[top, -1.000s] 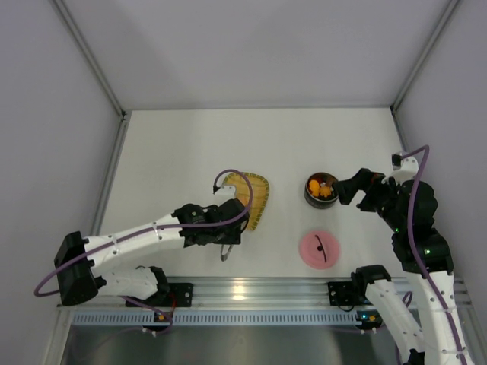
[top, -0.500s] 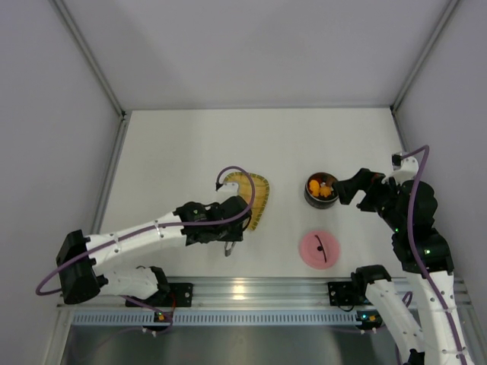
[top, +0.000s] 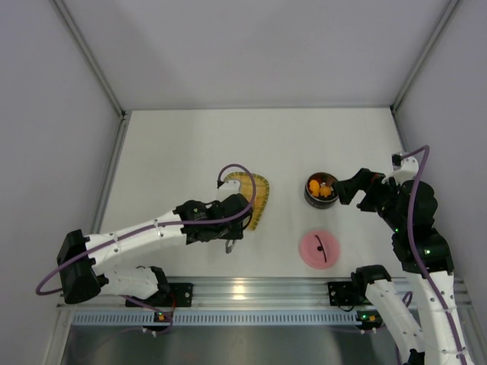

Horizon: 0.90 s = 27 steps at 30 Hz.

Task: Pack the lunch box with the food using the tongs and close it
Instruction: Pick up the fake food from the plate.

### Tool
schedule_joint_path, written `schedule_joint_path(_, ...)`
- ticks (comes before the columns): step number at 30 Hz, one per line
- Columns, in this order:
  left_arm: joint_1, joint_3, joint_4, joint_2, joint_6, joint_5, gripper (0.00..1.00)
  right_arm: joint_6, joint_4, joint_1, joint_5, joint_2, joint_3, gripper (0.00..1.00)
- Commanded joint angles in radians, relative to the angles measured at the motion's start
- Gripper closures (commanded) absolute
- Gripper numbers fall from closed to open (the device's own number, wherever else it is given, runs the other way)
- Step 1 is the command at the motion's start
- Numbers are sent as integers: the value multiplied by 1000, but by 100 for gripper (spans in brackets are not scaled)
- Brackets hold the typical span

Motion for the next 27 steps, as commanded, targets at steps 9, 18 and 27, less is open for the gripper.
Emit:
schedule_joint_path(9, 0, 85, 2, -26, 14, -55, 67, -1, 22, -12, 10, -18, 18, 1)
schedule_joint_path(18, 0, 102, 2, -34, 20, -55, 69, -3, 22, -12, 10, -18, 19, 1)
schedule_joint_path(27, -2, 223, 23, 38, 98, -29, 69, 3, 28, -11, 10, -15, 18, 1)
